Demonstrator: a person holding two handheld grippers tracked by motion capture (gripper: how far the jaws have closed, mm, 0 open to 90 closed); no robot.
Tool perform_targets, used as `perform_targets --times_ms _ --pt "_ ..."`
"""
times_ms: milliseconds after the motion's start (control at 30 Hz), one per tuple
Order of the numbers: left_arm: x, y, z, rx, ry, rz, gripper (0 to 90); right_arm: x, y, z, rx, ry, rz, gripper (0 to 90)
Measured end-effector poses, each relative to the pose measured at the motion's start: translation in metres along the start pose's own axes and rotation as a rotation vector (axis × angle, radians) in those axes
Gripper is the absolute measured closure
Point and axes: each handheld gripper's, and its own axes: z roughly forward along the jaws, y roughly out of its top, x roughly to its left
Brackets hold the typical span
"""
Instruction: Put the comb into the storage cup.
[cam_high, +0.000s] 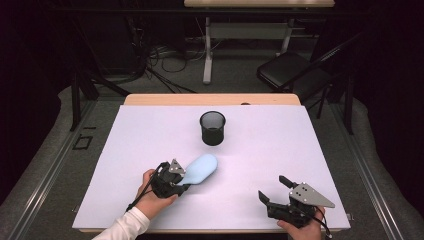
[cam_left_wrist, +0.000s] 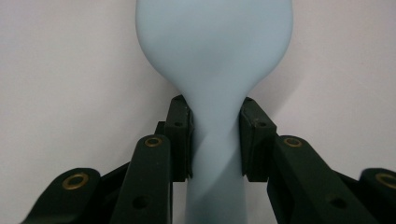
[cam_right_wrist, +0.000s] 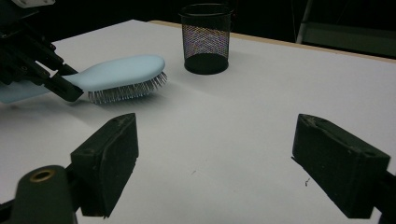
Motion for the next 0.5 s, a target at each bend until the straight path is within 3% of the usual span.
perform_targets --times_ms 500 --pt "0.002 0.008 -0.014 -0.051 0.011 -0.004 69.5 0.0 0.0 0.001 0.006 0.001 -0.002 14.2"
